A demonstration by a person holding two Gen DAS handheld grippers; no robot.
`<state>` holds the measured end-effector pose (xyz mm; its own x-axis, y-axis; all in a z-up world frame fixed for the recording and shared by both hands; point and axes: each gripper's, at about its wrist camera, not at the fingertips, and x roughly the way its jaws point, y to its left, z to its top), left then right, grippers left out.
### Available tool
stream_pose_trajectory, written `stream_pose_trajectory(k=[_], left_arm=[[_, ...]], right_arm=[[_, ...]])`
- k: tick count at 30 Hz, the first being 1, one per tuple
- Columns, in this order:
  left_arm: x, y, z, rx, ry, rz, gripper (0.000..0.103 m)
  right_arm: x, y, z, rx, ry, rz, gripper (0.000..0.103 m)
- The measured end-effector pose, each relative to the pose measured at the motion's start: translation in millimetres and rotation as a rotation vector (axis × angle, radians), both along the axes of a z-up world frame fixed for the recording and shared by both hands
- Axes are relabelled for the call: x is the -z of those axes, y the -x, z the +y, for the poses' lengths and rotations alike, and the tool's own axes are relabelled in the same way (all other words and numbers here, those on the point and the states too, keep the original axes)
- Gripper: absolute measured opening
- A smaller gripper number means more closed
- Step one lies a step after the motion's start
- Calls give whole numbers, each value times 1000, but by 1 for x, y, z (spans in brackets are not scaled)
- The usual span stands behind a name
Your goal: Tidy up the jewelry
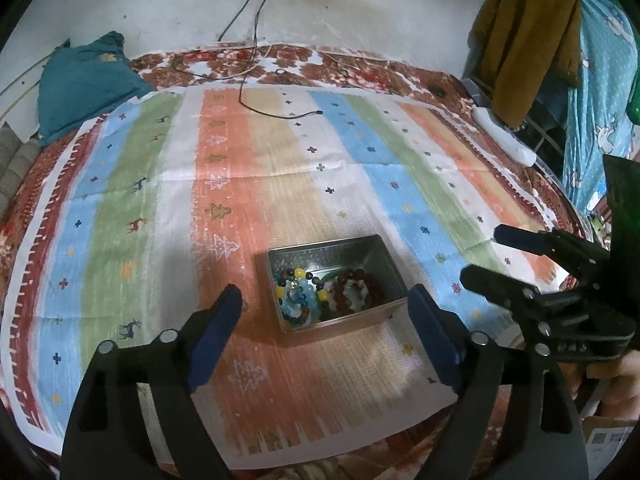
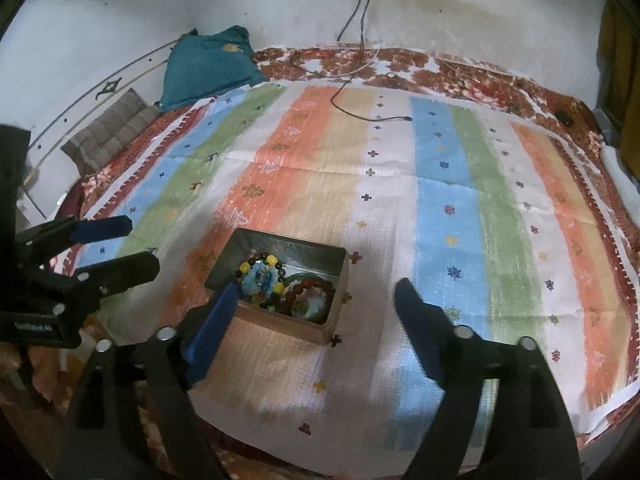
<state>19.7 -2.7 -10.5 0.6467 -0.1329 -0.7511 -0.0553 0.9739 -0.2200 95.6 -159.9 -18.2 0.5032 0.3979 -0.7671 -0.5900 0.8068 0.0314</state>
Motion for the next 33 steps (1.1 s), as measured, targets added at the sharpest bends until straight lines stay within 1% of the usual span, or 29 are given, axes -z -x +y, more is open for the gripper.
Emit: stream_pose_trajectory(k=[2, 4, 7, 9, 11, 15, 19, 21, 25, 33], left_arm=[[0, 2, -1, -4, -3, -1, 92], [0, 5, -3, -8, -7, -4, 94], [0, 9, -5, -8, -18, -8, 97], [0, 11, -9, 0, -35, -15, 97], [0, 12, -10, -12, -53, -19, 97], [-1, 15, -10, -18, -55, -26, 97], [-2, 17, -14, -15, -78, -48, 97], [-3, 19, -18, -8, -96, -60, 97], [-5, 23, -20, -4, -106, -83, 97], [-9, 28, -23, -8, -124, -107, 97]], right_arm=[[-2, 5, -1, 1, 2, -23, 90], [-3, 7, -3, -2, -7, -21, 93], [-3, 11, -6, -5, -5, -18, 94], [-3, 15, -5, -10, -1, -24, 96], [-3, 20, -4, -17, 1, -33, 97], [-3, 28, -7, -32, -7, -47, 97], [-7, 32, -12, -15, -27, -72, 97], [-8, 31, -14, -4, -40, -67, 97], [-9, 29, -19, 8, -73, -53, 97], [-10, 31, -21, 9, -93, -43, 97]])
